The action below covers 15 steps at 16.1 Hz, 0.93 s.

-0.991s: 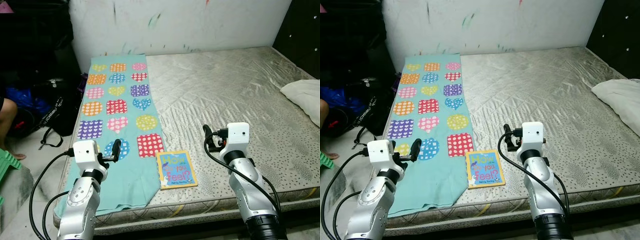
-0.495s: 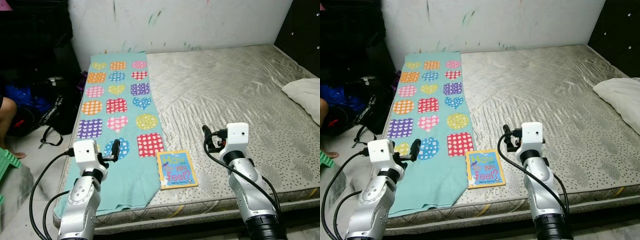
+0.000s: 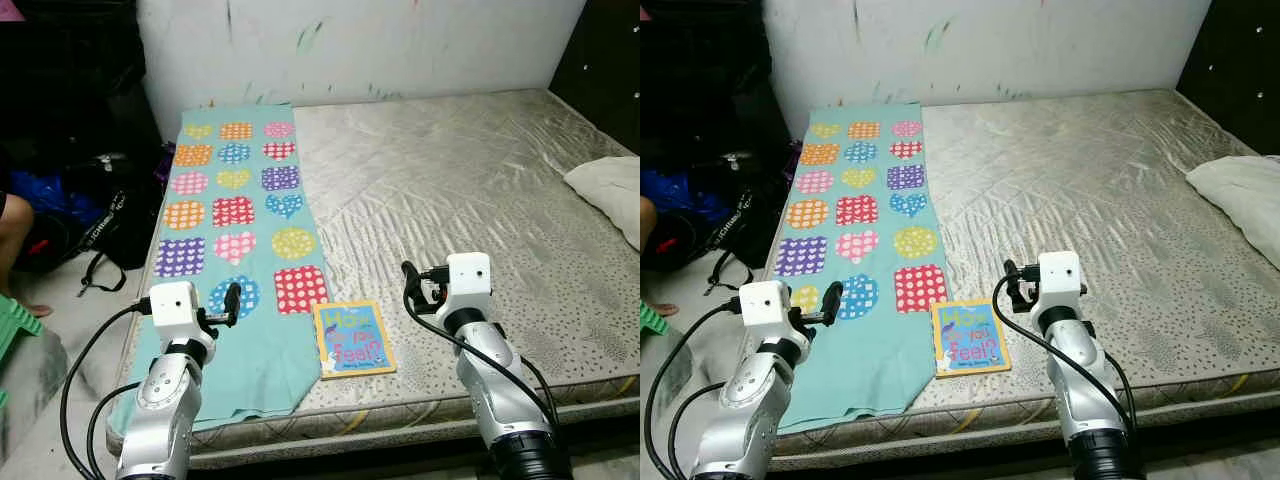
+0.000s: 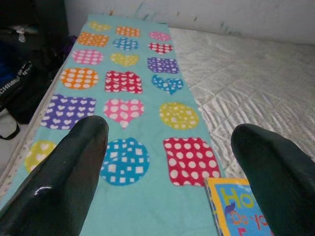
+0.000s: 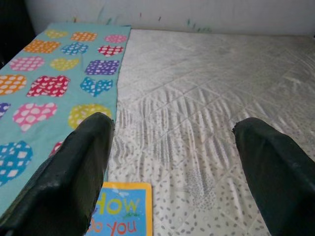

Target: Clean up the room

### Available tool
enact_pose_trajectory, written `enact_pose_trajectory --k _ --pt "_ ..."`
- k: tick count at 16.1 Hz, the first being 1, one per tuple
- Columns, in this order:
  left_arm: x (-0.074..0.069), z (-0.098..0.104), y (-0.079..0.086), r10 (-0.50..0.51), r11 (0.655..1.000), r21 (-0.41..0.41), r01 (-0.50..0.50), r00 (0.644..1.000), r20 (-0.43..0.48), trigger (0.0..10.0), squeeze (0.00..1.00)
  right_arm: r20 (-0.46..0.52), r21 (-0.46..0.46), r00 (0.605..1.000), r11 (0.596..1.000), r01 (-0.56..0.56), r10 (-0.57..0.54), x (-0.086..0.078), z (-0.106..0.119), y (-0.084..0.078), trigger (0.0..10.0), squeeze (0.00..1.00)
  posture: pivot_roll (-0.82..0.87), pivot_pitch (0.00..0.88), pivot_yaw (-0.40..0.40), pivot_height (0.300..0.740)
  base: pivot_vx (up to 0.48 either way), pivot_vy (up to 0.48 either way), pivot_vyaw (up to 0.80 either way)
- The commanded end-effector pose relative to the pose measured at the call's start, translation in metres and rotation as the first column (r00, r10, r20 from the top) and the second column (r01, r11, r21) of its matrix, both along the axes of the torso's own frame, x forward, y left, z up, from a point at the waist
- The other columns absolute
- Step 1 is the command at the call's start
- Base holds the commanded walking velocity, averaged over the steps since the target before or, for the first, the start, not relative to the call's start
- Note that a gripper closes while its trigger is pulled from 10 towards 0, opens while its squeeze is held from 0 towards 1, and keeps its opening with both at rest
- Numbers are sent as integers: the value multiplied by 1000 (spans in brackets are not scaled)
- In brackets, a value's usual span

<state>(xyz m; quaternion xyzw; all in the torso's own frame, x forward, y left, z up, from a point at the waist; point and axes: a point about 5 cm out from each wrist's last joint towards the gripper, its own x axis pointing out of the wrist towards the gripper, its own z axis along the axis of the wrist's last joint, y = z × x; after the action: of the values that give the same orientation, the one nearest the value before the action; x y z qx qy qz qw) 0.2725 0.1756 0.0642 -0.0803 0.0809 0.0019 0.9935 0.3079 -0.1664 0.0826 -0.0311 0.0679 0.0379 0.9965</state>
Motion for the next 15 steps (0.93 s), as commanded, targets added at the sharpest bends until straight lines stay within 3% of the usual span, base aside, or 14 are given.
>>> enact_pose_trajectory --k 1,10,13,15 --pt "2 -1 4 13 1000 17 -13 1000 -12 10000 0 -4 0 1000 1000 1 -1 2 0 1 10000 0 -72 0 44 740 0 0 0" --pt "2 -7 4 15 1000 7 -14 999 -52 10000 0 -32 24 999 1000 6 -5 -2 -7 0 10000 0 -73 0 50 740 0 0 0" --pt "3 -5 3 4 1000 6 -4 999 -40 10000 0 -16 29 1000 999 18 -17 -1 -4 -1 10000 0 -74 0 52 740 0 0 0" --pt "-5 8 2 -45 999 5 44 998 36 10000 0 -8 36 1000 999 18 -18 -7 -3 -3 10000 0 -75 0 64 740 0 0 0"
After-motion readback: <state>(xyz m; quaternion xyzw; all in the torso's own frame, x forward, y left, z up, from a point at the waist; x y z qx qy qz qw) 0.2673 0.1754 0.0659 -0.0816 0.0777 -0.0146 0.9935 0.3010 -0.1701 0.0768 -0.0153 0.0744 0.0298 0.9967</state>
